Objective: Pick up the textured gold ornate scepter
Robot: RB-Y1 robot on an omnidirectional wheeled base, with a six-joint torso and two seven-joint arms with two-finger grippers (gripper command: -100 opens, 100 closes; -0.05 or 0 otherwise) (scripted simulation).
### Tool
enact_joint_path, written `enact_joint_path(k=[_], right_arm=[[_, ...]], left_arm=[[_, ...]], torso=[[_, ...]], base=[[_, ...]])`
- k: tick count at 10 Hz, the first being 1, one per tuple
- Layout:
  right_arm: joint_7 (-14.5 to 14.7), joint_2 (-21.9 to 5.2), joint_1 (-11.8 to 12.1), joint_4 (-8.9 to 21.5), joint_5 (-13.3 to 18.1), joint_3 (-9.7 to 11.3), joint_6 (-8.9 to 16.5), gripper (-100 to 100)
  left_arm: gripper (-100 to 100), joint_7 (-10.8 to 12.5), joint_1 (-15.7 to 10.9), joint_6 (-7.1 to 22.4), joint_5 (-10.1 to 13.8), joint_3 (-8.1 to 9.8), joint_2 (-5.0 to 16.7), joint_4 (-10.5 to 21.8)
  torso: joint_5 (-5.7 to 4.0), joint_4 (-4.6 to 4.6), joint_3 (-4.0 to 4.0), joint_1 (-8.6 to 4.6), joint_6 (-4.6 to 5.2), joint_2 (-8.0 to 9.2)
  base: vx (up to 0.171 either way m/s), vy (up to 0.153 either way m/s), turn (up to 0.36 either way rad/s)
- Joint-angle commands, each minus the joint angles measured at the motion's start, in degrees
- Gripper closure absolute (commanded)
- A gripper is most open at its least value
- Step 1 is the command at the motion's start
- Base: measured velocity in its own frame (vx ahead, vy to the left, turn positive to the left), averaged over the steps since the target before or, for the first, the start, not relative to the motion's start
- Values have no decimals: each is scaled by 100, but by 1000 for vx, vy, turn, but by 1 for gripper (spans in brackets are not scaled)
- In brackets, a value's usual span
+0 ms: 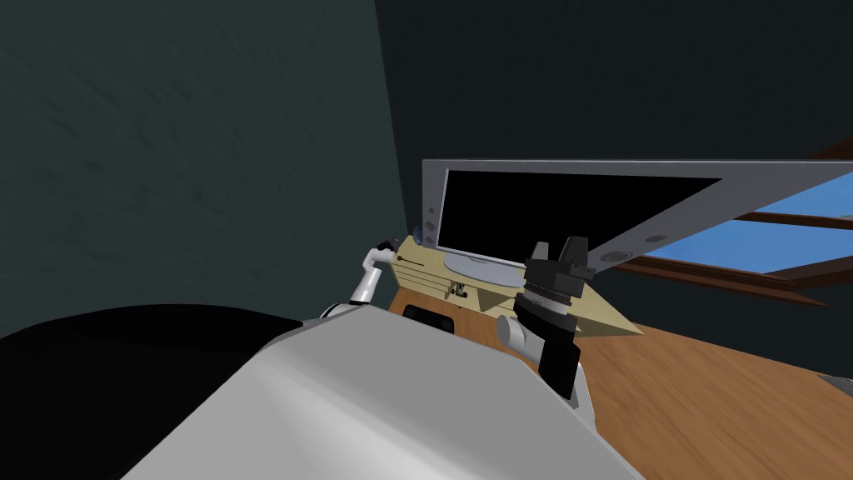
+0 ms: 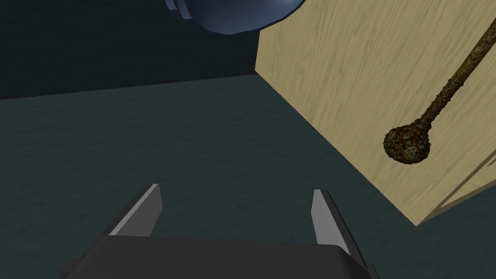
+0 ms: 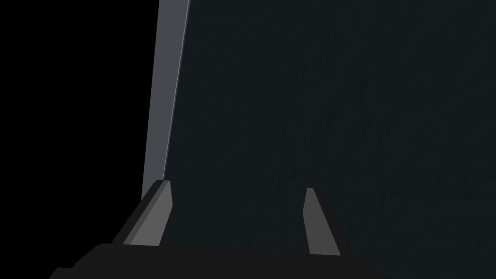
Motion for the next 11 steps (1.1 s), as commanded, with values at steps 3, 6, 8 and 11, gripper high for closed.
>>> enact_joint_path(k=[3, 6, 8, 11], right_arm=[[0, 0, 0, 0, 0, 0, 0, 0], [0, 0, 0, 0, 0, 0, 0, 0], [0, 0, 0, 0, 0, 0, 0, 0], [0, 0, 0, 0, 0, 0, 0, 0]], left_arm=[[-100, -48, -164, 294, -14, 1, -5, 470], [-100, -155, -329, 744, -22, -25, -31, 1008], [-100, -214, -400, 997, -26, -44, -48, 1279], [-100, -336, -525, 1401, -31, -90, -96, 1771]], torso=[[0, 1, 2, -1, 2, 2], [1, 0, 0, 3, -1, -1], [1, -1, -2, 4, -1, -4], [1, -1, -4, 5, 0, -7]], base=[[34, -3, -25], [56, 5, -39], [64, 5, -44], [70, 11, -55]])
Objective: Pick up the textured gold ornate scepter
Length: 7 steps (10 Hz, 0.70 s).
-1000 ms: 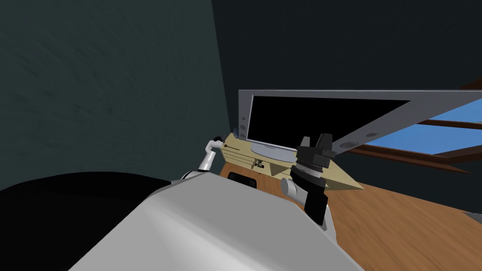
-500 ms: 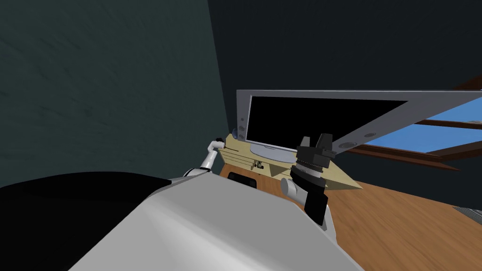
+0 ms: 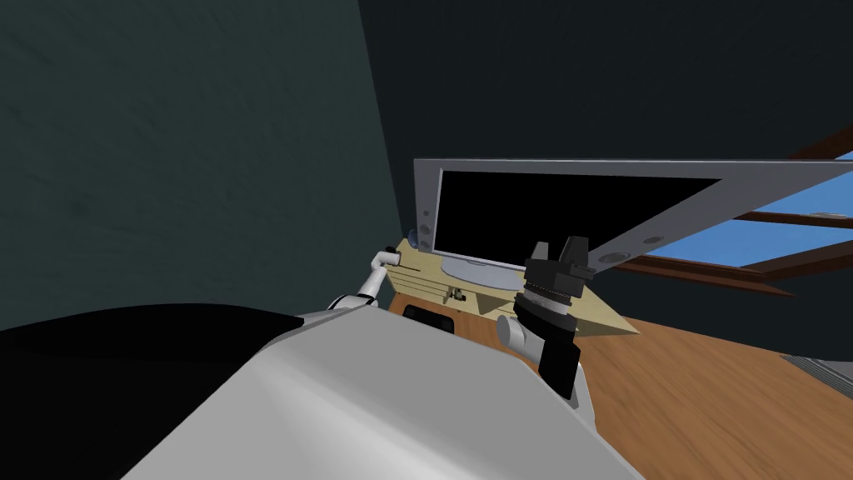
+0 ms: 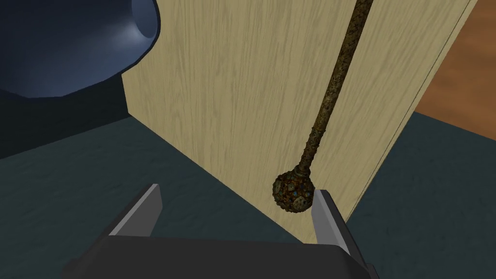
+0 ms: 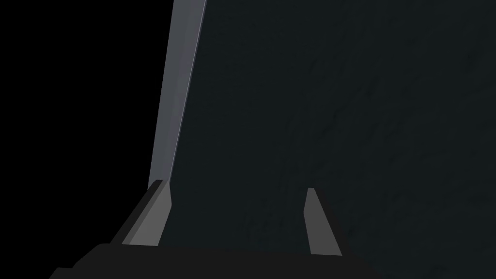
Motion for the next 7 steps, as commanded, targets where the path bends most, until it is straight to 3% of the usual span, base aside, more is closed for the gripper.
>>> enact_joint_path(k=[1, 3, 4, 7], right_arm=[[0, 0, 0, 0, 0, 0, 0, 0], [0, 0, 0, 0, 0, 0, 0, 0], [0, 0, 0, 0, 0, 0, 0, 0], [0, 0, 0, 0, 0, 0, 0, 0]], left_arm=[[-100, -33, 12, 190, -37, -30, -55, 54], [-100, -153, -91, 545, -41, -81, -120, 455], [-100, -153, -91, 545, -41, -81, -120, 499], [-100, -312, -205, 960, -44, -153, -240, 1042]], torso=[[0, 0, 0, 0, 0, 0], [-2, 1, 2, -5, 0, 3], [-1, -1, -3, -4, 0, -6], [-1, 1, 1, -2, 0, 1]], base=[[72, 5, -28], [92, 10, -58], [80, 12, -32], [81, 16, -63]])
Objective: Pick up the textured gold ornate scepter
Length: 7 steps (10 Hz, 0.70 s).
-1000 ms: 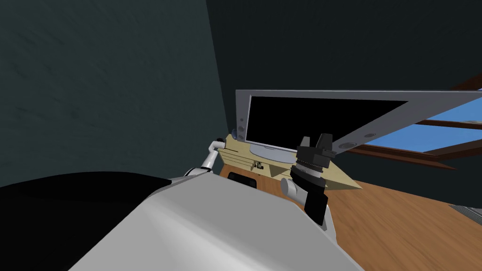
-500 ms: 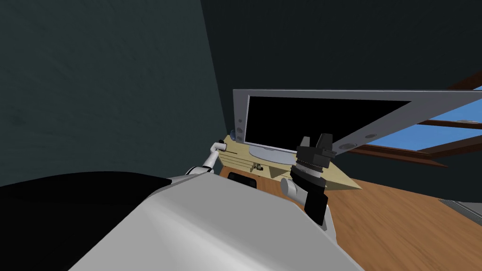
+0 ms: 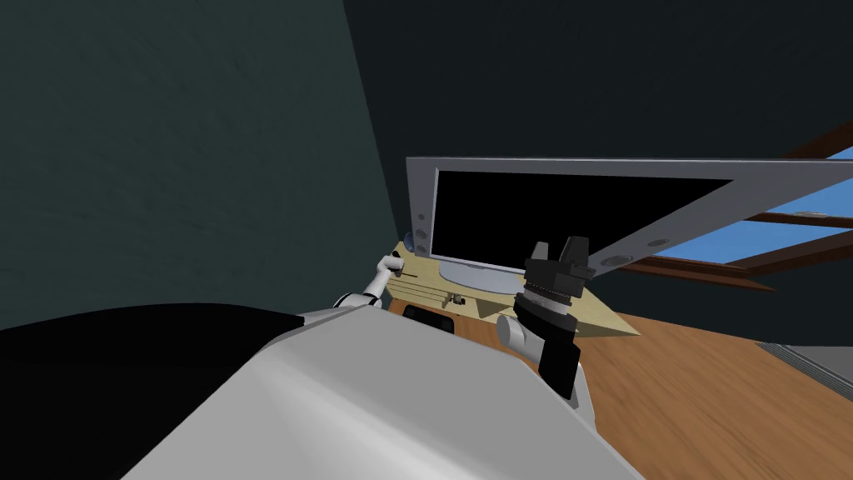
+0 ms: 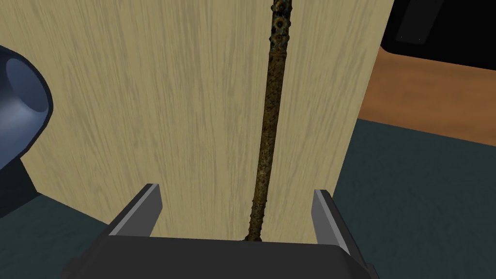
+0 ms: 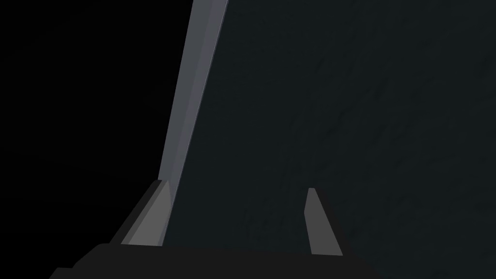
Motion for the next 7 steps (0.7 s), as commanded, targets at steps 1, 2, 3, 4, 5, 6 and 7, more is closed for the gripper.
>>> enact_joint_path(k=[1, 2, 3, 4, 5, 6, 7], right_arm=[[0, 0, 0, 0, 0, 0, 0, 0], [0, 0, 0, 0, 0, 0, 0, 0], [0, 0, 0, 0, 0, 0, 0, 0], [0, 0, 0, 0, 0, 0, 0, 0], [0, 0, 0, 0, 0, 0, 0, 0], [0, 0, 0, 0, 0, 0, 0, 0], [0, 0, -1, 0, 0, 0, 0, 0]], left_arm=[[-100, -80, -32, 223, 5, -32, -64, 197], [-100, -80, -32, 223, 5, -32, -64, 197], [-100, -116, -53, 308, 4, -50, -106, 314], [-100, -145, -67, 374, 4, -64, -148, 404], [-100, -164, -72, 421, 4, -73, -183, 468], [-100, -149, -33, 411, -2, -73, -171, 360], [0, -152, -39, 419, -2, -74, -175, 378]], torso=[[0, 0, 0, 0, 0, 0], [0, 0, -1, 2, -2, -1], [-1, 1, 3, 1, -1, 5], [-1, 3, 6, -4, -1, 11], [-2, 3, 9, -3, -1, 15], [-1, 4, 11, -2, -1, 19], [-2, 7, 17, -4, -2, 30]], base=[[101, 20, -52], [73, 16, -15], [55, 2, -36], [53, 7, -42], [40, 13, -24], [0, 0, 0], [0, 0, 0]])
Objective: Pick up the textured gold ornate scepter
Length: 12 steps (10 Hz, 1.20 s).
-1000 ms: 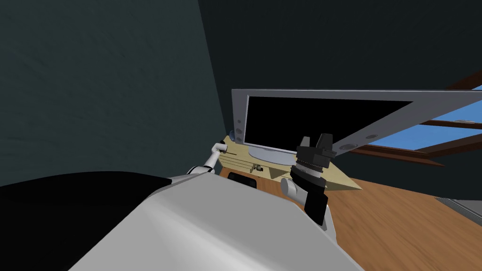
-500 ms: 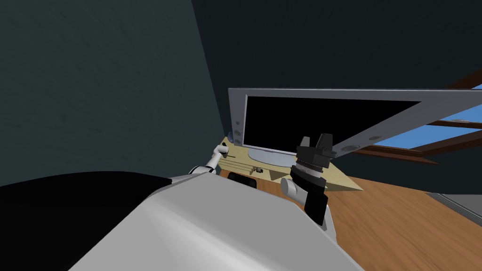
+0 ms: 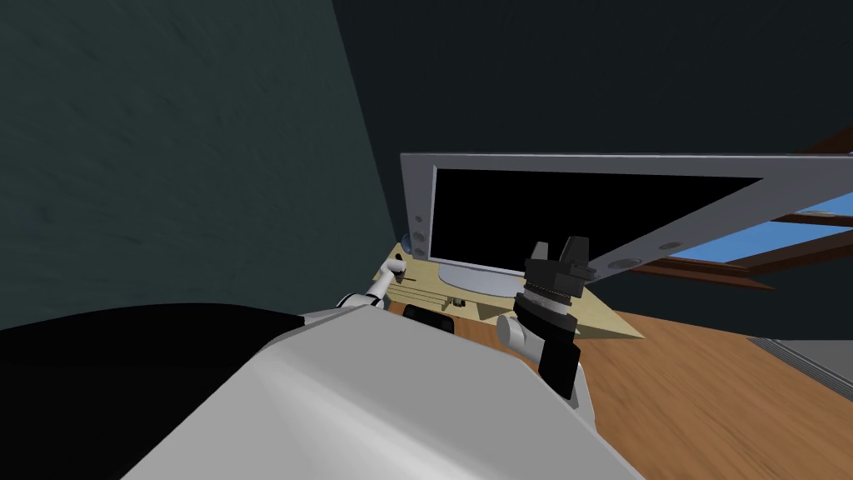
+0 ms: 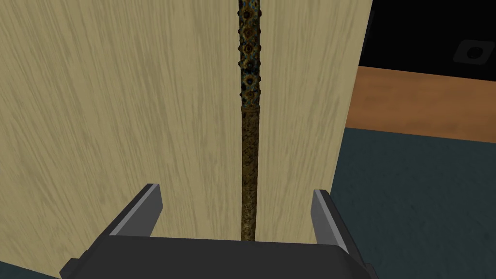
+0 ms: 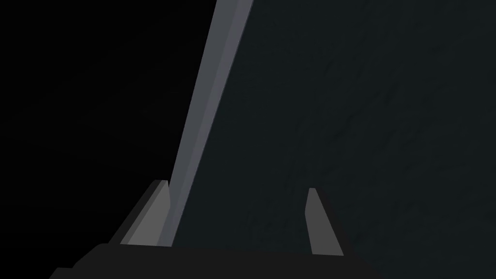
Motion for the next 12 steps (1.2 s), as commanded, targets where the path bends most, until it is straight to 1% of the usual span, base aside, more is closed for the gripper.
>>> enact_joint_path(k=[1, 4, 5, 6, 10, 11, 12], right_arm=[[0, 0, 0, 0, 0, 0, 0, 0], [0, 0, 0, 0, 0, 0, 0, 0], [0, 0, 0, 0, 0, 0, 0, 0], [0, 0, 0, 0, 0, 0, 0, 0], [0, 0, 0, 0, 0, 0, 0, 0], [0, 0, 0, 0, 0, 0, 0, 0], [0, 0, 0, 0, 0, 0, 0, 0]], left_arm=[[-100, 7, 33, -161, 3, -15, -4, 129], [-100, 20, 99, -484, 8, -46, -11, 388], [-100, 16, 84, -403, 8, -39, -8, 333], [100, 16, 85, -429, 10, -39, -7, 346], [100, 11, 76, -426, 9, -42, -8, 338], [0, 10, 76, -426, 9, -43, -8, 338], [100, 9, 44, -215, 4, -20, -5, 172]], torso=[[0, 0, 0, 0, 0, 0], [0, 0, 0, -3, 0, 1], [0, 0, 1, -1, 0, 1], [0, 1, 1, -1, 0, 2], [6, -8, -7, 7, -3, -7], [7, -8, -8, 8, -3, -8], [7, -8, -8, 8, -3, -8]], base=[[4, -5, 15], [5, -7, 21], [0, 0, 0], [0, 0, 0], [0, 0, 0], [0, 0, 0], [3, 9, -33]])
